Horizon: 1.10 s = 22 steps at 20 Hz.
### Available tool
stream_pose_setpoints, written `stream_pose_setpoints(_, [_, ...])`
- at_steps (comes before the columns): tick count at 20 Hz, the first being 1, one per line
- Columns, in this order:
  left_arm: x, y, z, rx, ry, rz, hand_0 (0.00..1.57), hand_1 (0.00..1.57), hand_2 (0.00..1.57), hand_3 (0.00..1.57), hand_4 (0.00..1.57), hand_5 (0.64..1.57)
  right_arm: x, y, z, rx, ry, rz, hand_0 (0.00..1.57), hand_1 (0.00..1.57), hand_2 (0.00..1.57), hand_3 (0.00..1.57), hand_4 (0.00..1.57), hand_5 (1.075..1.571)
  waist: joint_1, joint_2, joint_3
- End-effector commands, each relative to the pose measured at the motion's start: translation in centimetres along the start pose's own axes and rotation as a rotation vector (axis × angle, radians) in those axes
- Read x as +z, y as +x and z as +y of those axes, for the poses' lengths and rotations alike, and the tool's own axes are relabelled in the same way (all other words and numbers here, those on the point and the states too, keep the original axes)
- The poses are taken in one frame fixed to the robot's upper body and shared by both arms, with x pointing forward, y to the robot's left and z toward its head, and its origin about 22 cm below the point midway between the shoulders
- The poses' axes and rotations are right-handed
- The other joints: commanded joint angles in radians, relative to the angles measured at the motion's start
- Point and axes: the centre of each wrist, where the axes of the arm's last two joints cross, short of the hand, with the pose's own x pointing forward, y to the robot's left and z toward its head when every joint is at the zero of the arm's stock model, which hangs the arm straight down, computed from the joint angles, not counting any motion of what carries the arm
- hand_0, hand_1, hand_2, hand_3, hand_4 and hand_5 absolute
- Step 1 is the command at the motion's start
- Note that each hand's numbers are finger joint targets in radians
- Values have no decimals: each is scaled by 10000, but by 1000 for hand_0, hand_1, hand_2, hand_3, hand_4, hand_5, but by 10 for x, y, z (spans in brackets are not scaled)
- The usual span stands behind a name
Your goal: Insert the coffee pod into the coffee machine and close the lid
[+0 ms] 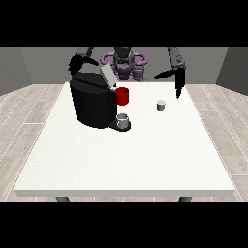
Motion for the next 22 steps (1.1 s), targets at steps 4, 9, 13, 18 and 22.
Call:
stream_pose_setpoints(4, [-9,-18,20,-419,251,423,0,0,0,0,0,1571,-15,12,-15,-66,163,-131,0,0,0,0,259,1571,-81,765,0])
stream_pose_setpoints(9, [-29,-8,7,-1427,-237,859,0,0,0,0,0,1571,-15,-4,0,216,19,326,0,0,0,0,358,1571,47,533,2])
stream_pose_setpoints(13, [-35,-8,-29,-1947,-952,675,0,0,375,0,0,1571,-30,-10,-9,315,-329,579,0,0,0,0,392,1571,296,673,4])
stream_pose_setpoints(18, [-41,-8,-31,-2495,-1184,1808,647,647,718,349,0,1571,-27,-22,3,646,-560,1306,0,0,0,0,423,1571,508,-9,5])
stream_pose_setpoints(22, [-31,-31,-24,-3465,-1066,1387,615,615,738,477,0,1571,-31,-16,16,689,-542,853,0,0,0,0,410,1571,473,676,2])
